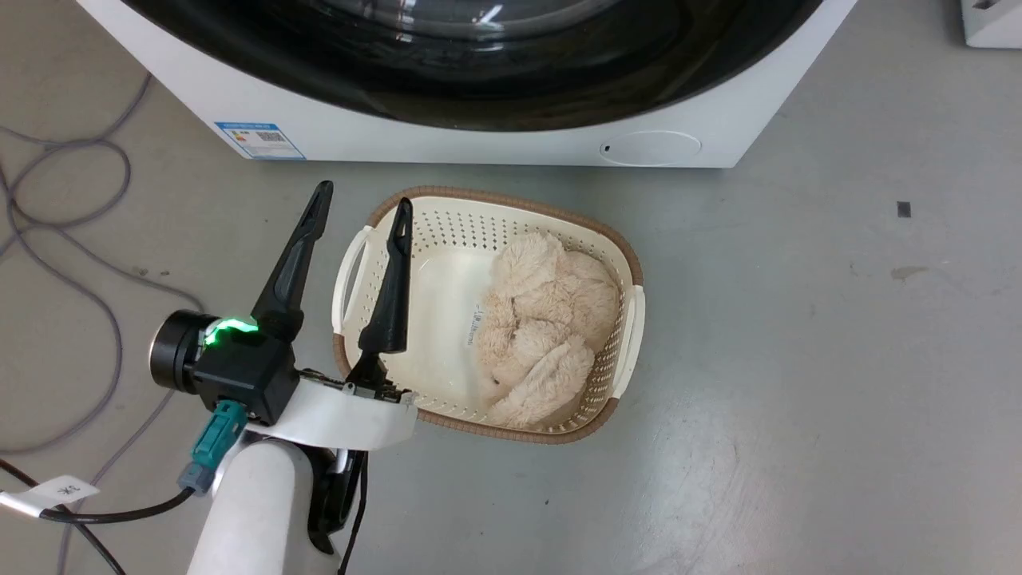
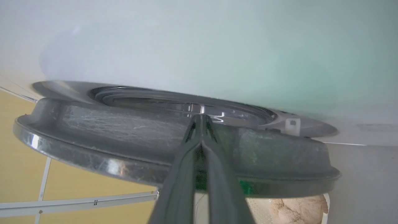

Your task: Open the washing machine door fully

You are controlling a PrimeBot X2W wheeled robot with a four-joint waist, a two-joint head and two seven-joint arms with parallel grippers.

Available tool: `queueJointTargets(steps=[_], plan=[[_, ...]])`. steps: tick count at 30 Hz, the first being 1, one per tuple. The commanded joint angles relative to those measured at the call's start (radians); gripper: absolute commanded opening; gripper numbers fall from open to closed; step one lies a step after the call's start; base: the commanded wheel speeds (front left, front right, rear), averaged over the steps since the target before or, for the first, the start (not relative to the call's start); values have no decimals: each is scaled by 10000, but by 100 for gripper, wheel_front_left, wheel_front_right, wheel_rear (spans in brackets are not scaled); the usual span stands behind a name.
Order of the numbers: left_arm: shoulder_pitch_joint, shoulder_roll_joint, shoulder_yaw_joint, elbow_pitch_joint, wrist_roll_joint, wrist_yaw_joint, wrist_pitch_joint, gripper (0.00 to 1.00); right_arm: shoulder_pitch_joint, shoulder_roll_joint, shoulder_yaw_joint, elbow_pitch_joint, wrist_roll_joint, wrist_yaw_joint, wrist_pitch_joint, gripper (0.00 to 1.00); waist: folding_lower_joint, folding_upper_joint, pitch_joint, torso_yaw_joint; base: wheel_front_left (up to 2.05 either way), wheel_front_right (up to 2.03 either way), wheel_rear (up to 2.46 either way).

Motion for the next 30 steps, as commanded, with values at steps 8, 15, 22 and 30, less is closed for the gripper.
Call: queueJointTargets(steps=[8,15,22,30], plan=[[16,-17,16,136,8,-5,-53,100,876,30,11,-871,-359,10,466,0,-1,0,-194,-67,0,0,0],[279,-31,-70,435,69,15,-53,100,1846,-316,8,-1759,-305,10,554,0,-1,0,-802,-52,0,0,0],[796,-23,-143,904,203,46,-53,100,3242,-764,8,-2976,-36,10,601,0,-1,0,-1784,-8,0,0,0],[1476,-22,-342,1503,296,91,-53,100,5280,-1335,10,-4746,446,10,264,0,-1,0,-3092,353,0,0,0]])
